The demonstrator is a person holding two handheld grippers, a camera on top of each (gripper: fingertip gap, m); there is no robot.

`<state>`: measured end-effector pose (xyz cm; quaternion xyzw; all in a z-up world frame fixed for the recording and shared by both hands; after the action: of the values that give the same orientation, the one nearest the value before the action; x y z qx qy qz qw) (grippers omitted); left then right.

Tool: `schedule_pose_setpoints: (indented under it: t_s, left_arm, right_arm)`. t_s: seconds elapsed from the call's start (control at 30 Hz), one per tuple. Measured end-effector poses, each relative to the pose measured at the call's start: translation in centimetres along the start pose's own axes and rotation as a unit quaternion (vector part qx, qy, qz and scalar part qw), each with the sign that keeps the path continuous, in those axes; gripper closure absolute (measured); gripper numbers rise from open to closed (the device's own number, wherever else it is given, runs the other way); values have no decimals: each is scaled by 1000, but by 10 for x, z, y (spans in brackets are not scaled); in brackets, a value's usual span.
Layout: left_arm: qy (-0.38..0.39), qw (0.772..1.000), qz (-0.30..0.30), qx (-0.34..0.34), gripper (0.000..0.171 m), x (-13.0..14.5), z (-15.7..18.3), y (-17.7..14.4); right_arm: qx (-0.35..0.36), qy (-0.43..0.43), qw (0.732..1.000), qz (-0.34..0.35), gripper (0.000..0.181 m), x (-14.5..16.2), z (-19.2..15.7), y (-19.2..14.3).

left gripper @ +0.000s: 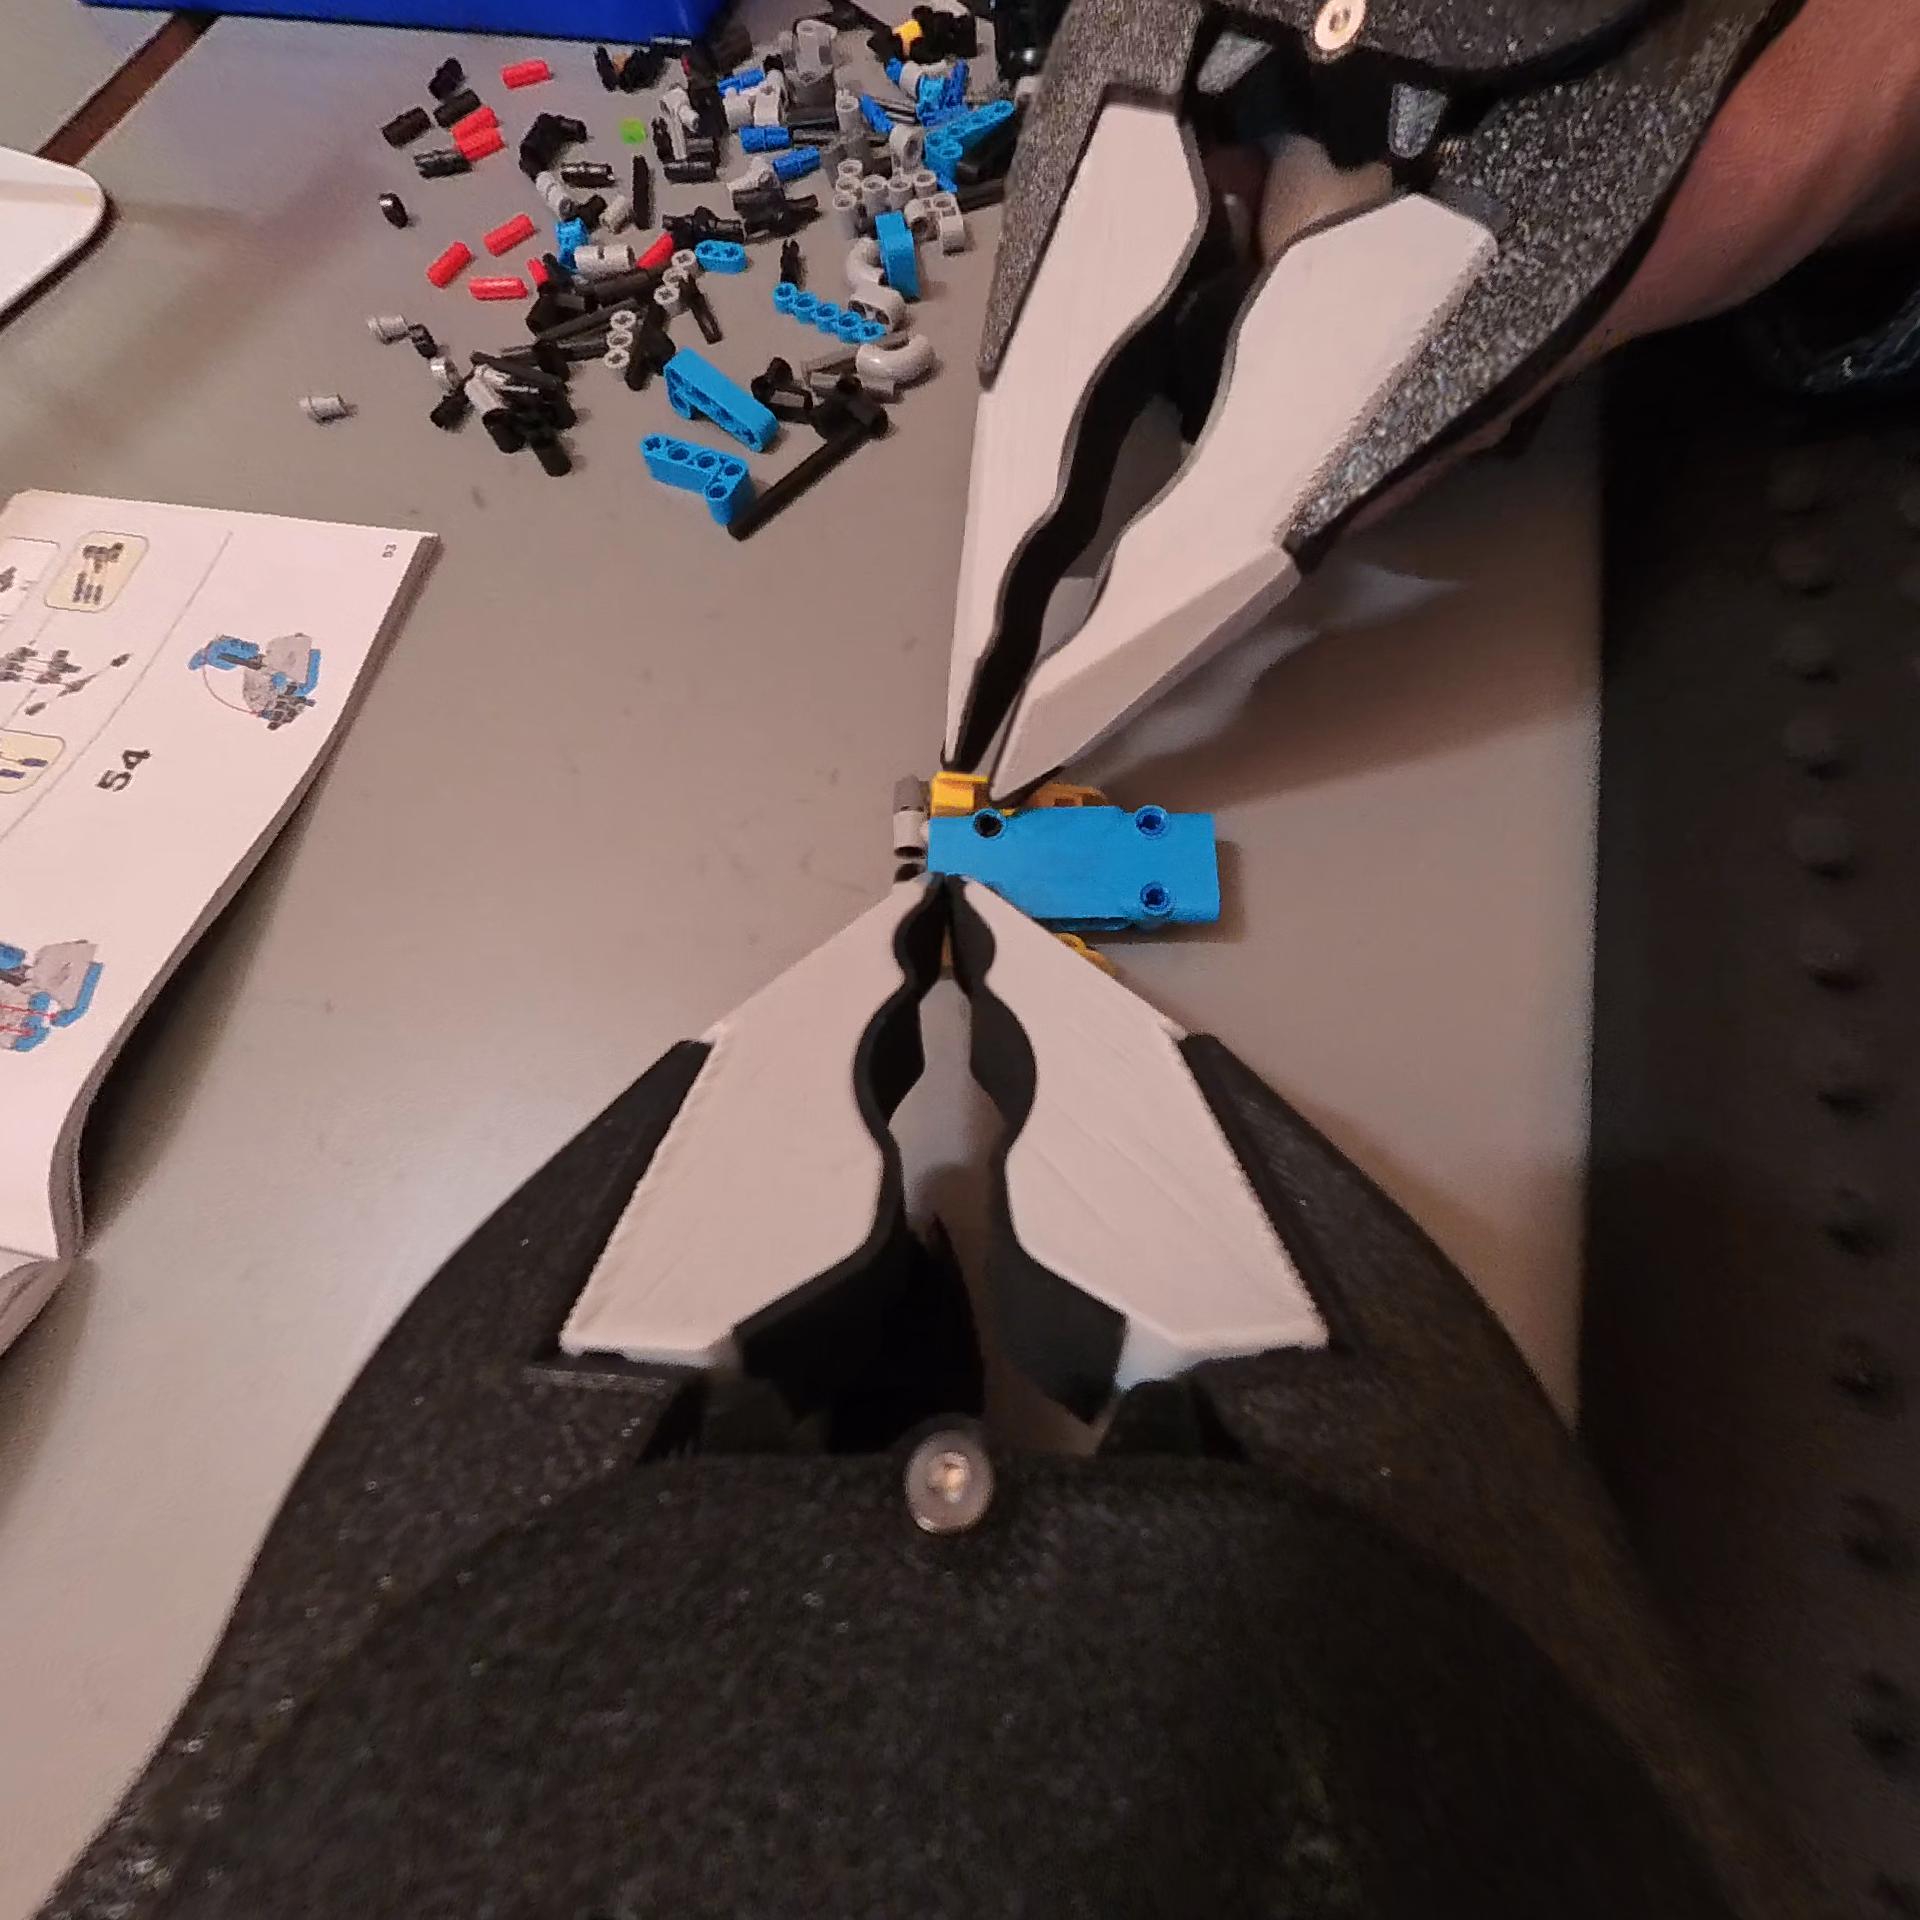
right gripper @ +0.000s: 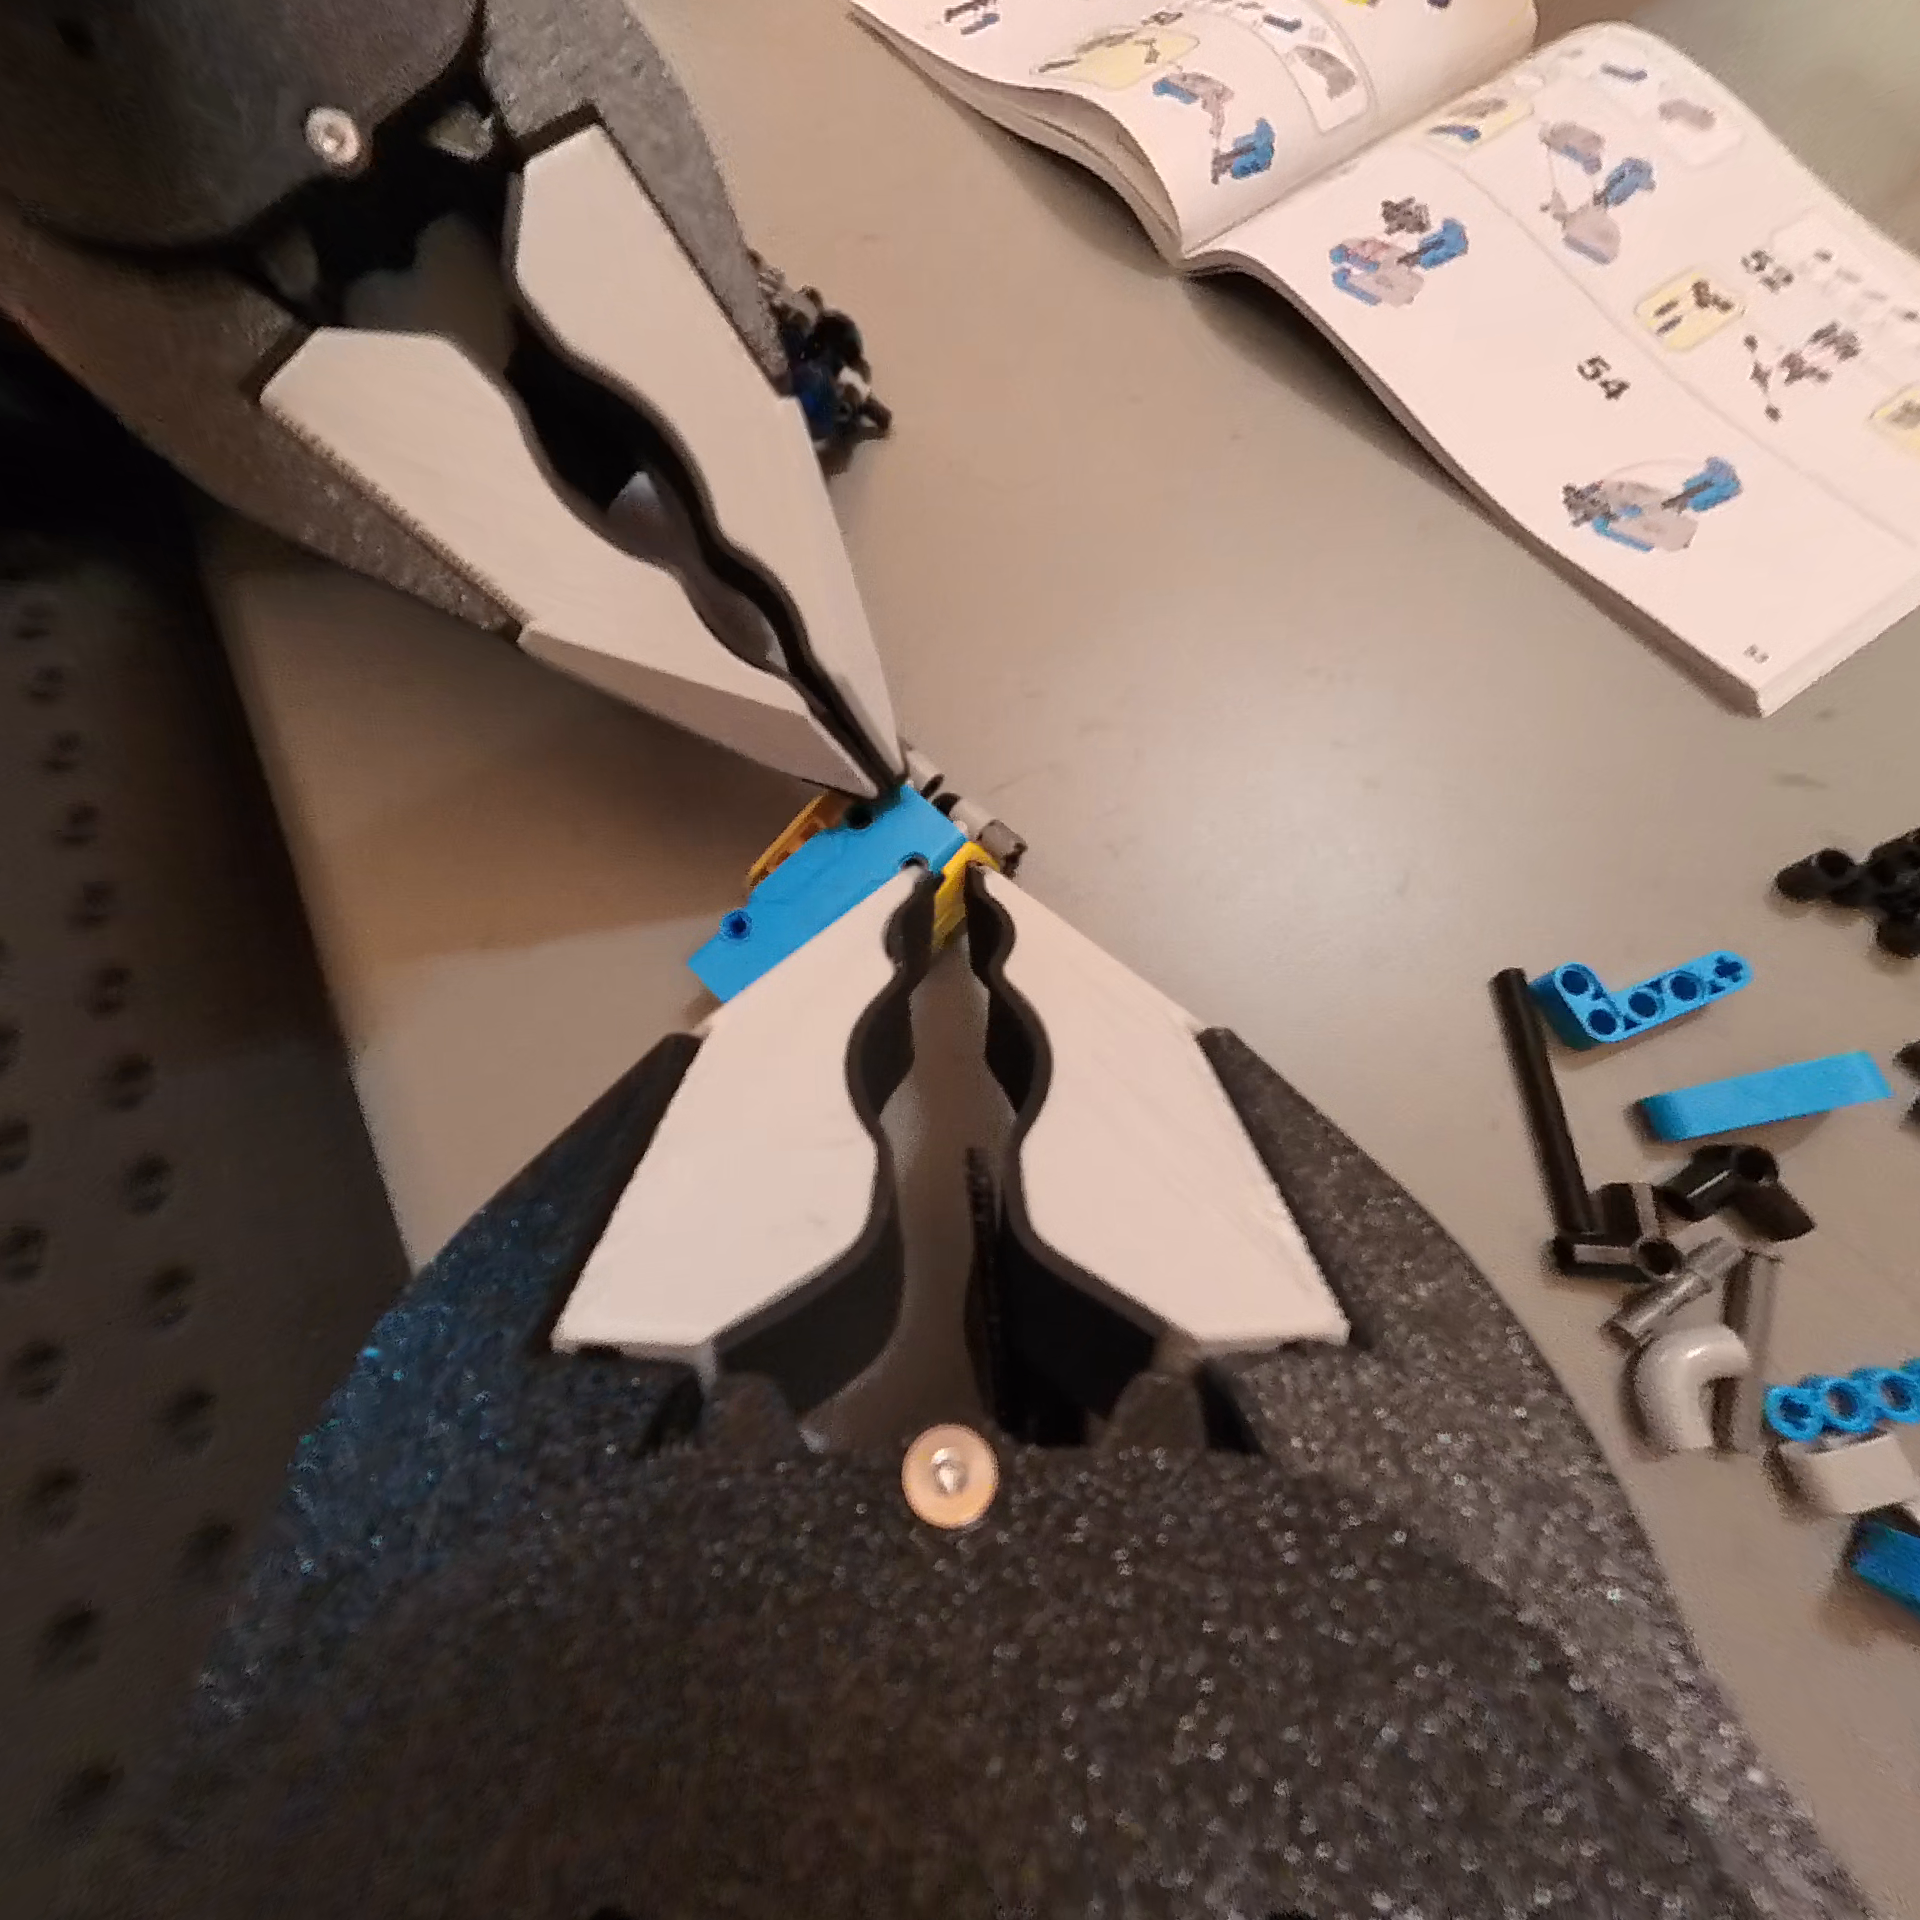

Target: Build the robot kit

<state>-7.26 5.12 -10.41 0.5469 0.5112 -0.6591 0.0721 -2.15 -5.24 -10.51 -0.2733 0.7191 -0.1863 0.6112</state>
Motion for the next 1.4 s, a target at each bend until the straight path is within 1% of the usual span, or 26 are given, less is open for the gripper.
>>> schedule_pose_setpoints:
  t_s: [0.13, 0.3, 0.4, 0.5, 0.57, 0.63, 0.7, 0.8, 0.87, 0.97, 1.07, 1.33, 1.4]
  left_arm:
    - [-30, 999, -8, 8, 171, 0, -1, 1]
    - [-33, 999, -8, 5, 171, 0, 0, 1]
    - [-40, 999, -7, 6, 171, 0, -1, 1]
    - [-27, 1000, 4, -4, 171, -1, 1, -2]
    - [-46, 998, 28, -10, 171, -7, -4, -10]
    - [-69, 997, 37, -12, 171, -9, -11, -17]
    - [-64, 998, 21, -14, 171, -4, -11, -16]
    - [-44, 999, -5, -17, 171, 2, -6, -10]
    - [-38, 999, -14, -16, 171, 5, -4, -6]
    - [-43, 999, -15, -13, 171, 5, -3, -5]
    - [-40, 999, -15, -17, 171, 5, -1, -5]
    - [-54, 998, -17, -21, 171, 6, -1, -5]
    - [-55, 998, -15, -19, 171, 6, -1, -5]
  right_arm:
    - [3, 26, 1000, -7, 177, -2, 1, 1]
    - [5, 56, 998, -16, 178, -4, 2, 2]
    - [9, 49, 999, -16, 178, -4, 2, 3]
    - [-7, 65, 998, 4, 178, -3, 4, 2]
    - [-11, 72, 997, 22, 173, -4, 5, -2]
    - [-6, 74, 996, 44, 174, -8, 6, -8]
    - [6, 64, 997, 36, 174, -7, 6, -6]
    - [6, 63, 998, 12, 173, -4, 3, 3]
    - [12, 59, 998, 10, 174, -5, 2, 5]
    - [15, 50, 999, 1, 177, -5, 2, 5]
    - [15, 65, 998, -12, 179, -6, 4, 4]
    - [19, 82, 996, -17, 179, -7, 3, 5]
    - [26, 75, 997, -15, 179, -8, 3, 5]
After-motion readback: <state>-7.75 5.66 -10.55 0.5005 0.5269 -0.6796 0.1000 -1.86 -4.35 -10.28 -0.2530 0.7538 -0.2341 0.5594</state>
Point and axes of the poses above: each gripper's, where its closed fingertips meet, y out along the fingers, x out of its underside, z = x × y across the jaws, the point moved 7 cm from there along -y, back along the fingers, and after that the axes turned 8 degrees about -x, right-handed, at the moved point
